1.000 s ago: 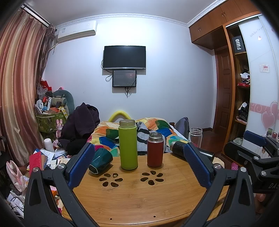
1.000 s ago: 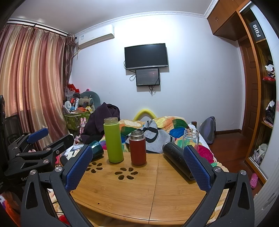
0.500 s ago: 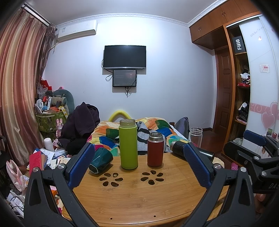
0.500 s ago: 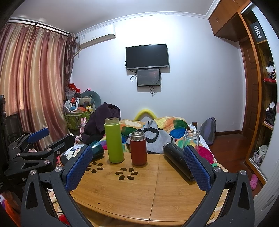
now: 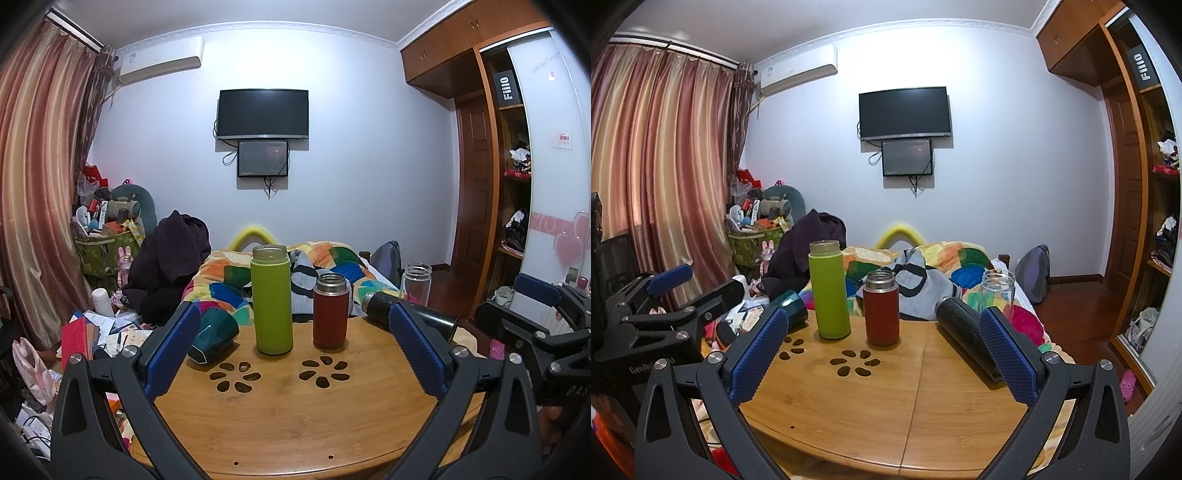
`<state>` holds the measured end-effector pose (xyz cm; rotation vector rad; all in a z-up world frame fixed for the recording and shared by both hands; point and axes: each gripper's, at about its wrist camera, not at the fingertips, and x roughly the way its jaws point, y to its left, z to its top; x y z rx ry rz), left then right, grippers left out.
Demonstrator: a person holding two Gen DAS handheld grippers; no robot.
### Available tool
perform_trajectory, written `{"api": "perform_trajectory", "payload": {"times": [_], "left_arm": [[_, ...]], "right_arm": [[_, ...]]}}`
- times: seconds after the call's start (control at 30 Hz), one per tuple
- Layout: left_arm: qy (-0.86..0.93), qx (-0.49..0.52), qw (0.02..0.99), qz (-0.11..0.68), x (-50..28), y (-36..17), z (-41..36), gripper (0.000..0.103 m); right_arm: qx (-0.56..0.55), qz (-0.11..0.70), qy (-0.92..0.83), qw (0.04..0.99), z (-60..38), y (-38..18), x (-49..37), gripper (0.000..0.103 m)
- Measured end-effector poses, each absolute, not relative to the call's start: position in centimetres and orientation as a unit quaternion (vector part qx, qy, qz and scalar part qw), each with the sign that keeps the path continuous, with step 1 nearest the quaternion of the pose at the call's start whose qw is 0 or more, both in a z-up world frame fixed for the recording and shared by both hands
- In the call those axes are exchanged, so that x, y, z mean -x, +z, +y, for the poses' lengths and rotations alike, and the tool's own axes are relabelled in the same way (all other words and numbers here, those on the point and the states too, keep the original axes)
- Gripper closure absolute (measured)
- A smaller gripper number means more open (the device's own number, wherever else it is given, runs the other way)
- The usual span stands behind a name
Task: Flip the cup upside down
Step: 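Move the right tool toward the black tumbler lying on its side, then close the right gripper around the black tumbler's body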
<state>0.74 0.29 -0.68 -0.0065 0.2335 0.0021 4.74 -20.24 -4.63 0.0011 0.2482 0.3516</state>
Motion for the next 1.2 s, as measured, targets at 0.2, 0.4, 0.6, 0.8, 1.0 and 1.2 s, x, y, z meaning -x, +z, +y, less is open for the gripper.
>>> {"api": "perform_trajectory", "payload": {"times": [0.2,0.4,0.6,0.8,1.0,1.2], "left_arm": [[0.008,0.009,0.990,0.137,-2.2,-1.6,1.1,0.000],[0.011,0.018,0.986,0.166,-3.6,-2.9,1.5,0.000],[0.009,0.010,0.982,0.186,-4.6,-3.9,1.3,0.000],[0.006,0.003,0.979,0.206,-5.6,-4.9,0.9,0.000],[0.001,0.002,0.974,0.227,-6.1,-5.8,0.5,0.000],[-0.002,-0.001,0.971,0.240,-6.2,-6.9,0.1,0.000]], "right_arm": [[0.023,0.180,0.165,0.969,-23.0,-5.6,-10.1,0.000],[0.064,0.278,0.129,0.950,-26.7,-8.9,-18.7,0.000],[0.062,0.362,0.125,0.922,-29.4,-13.8,-24.9,0.000],[0.054,0.421,0.137,0.895,-29.8,-16.8,-27.4,0.028],[0.061,0.410,0.168,0.895,-29.0,-16.4,-25.2,0.041],[0.102,0.378,0.156,0.907,-26.0,-15.6,-21.0,0.042]]}}
